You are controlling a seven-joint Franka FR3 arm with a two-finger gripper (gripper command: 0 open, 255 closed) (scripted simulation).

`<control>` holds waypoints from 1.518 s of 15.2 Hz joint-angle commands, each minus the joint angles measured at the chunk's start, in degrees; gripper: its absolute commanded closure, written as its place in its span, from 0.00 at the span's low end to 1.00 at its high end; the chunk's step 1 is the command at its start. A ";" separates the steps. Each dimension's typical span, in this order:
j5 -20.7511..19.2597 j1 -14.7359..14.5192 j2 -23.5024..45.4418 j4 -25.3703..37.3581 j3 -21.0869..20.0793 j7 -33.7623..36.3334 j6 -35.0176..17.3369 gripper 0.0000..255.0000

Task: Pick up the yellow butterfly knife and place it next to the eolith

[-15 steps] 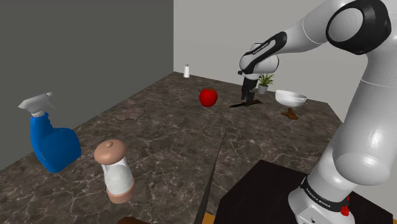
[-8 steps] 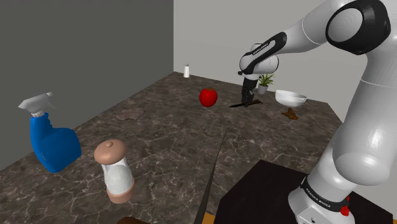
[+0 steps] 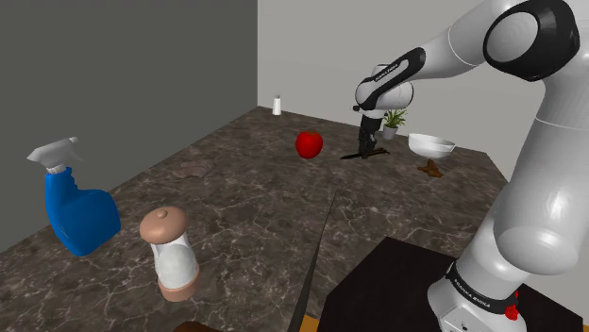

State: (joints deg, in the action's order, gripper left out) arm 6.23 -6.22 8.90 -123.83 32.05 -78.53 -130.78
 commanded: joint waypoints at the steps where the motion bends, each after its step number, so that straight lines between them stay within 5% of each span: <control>1: -0.01 0.01 0.02 -0.02 0.01 0.01 -0.02 1.00; 23: -5.85 -2.41 -8.26 7.37 -0.80 6.87 14.23 1.00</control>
State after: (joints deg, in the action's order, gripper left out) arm 0.22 -8.11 0.36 -117.18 31.76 -72.67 -117.06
